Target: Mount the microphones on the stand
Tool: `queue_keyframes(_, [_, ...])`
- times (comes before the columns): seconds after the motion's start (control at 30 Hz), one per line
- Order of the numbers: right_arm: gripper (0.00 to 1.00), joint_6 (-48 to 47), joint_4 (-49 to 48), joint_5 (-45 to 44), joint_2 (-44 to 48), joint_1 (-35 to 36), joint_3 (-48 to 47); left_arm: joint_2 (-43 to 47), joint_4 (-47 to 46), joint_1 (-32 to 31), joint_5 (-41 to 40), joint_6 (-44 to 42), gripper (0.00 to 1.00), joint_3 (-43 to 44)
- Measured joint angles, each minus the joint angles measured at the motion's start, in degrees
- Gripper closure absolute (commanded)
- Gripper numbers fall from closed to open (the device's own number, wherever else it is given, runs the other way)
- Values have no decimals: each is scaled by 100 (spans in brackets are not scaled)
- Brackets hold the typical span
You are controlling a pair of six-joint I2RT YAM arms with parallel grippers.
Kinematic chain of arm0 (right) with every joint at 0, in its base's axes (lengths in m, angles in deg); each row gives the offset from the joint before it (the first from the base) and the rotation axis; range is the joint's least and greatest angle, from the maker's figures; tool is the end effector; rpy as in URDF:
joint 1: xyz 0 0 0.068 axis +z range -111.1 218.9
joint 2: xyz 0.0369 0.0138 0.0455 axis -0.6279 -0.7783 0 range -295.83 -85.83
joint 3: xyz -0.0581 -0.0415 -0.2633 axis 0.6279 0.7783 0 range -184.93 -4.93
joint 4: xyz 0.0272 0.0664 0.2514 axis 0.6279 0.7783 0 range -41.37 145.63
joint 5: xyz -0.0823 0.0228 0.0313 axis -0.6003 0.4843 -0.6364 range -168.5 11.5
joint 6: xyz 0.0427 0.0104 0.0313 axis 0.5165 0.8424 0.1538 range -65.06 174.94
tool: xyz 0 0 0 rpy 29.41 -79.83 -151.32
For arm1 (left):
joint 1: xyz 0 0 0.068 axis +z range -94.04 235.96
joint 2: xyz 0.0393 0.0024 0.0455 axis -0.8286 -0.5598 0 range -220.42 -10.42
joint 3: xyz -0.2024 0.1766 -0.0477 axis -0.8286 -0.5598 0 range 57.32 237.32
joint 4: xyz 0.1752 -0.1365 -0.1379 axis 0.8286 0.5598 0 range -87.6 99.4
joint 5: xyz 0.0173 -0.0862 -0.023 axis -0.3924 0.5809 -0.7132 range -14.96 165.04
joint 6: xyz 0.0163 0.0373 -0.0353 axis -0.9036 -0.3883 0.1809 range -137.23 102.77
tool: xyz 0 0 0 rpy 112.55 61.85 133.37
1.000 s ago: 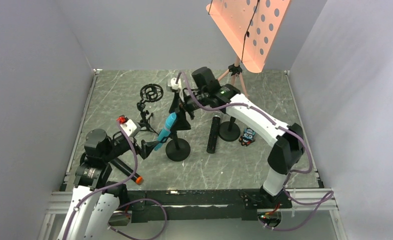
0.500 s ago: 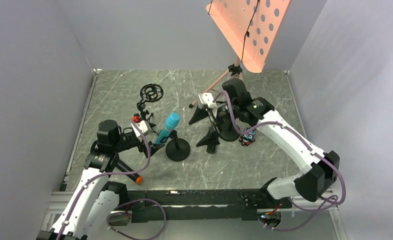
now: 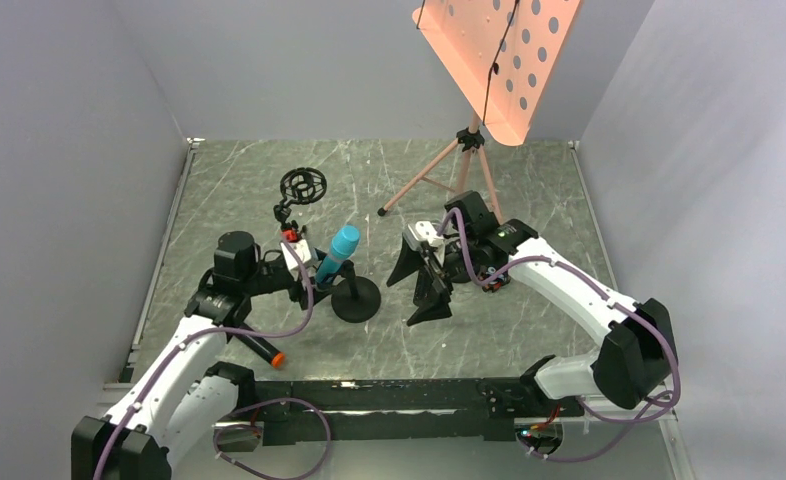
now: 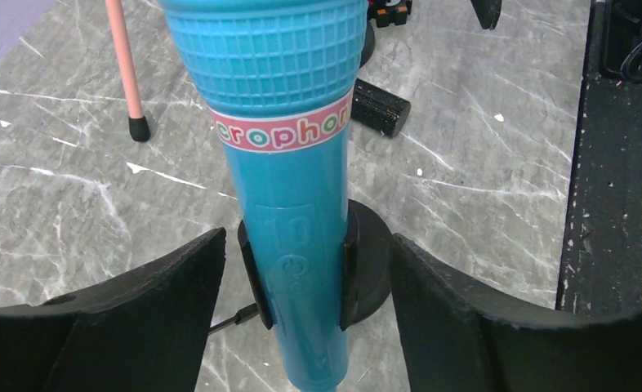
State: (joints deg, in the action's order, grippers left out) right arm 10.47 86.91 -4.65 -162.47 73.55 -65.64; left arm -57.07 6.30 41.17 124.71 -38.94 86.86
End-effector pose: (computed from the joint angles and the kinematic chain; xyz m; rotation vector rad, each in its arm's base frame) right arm 0.1946 0.1761 0.2927 -1.6693 1.2488 1.4610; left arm 0.1682 -0.0726 0.2560 1.0966 1.5156 -0.7493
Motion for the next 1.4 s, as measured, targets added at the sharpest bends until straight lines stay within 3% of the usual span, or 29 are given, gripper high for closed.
queue_keyframes(0.13, [0,7,-216,87,81,-116,260,-116,17,-42,-11,31,44,0])
queue_keyframes(0.33, [0,-151,-210,175,140,-299,295,-44,35,-42,-72,192,57,-2])
queue_keyframes(0.47, [0,-238,-190,197,179,-345,295,184,129,-42,-181,348,76,-7])
queue_keyframes(0.53, [0,-271,-186,210,179,-345,299,313,160,-42,-240,398,80,-7])
queue_keyframes(0.83, [0,-522,-26,186,179,-345,299,1338,833,-48,-1019,802,83,-7])
queue_keyframes(1.03, [0,-758,245,164,177,-345,299,2387,1073,-48,-2173,1213,83,11])
queue_keyframes(1.4, [0,-920,398,164,175,-345,299,2446,2374,-50,-4273,1687,82,774])
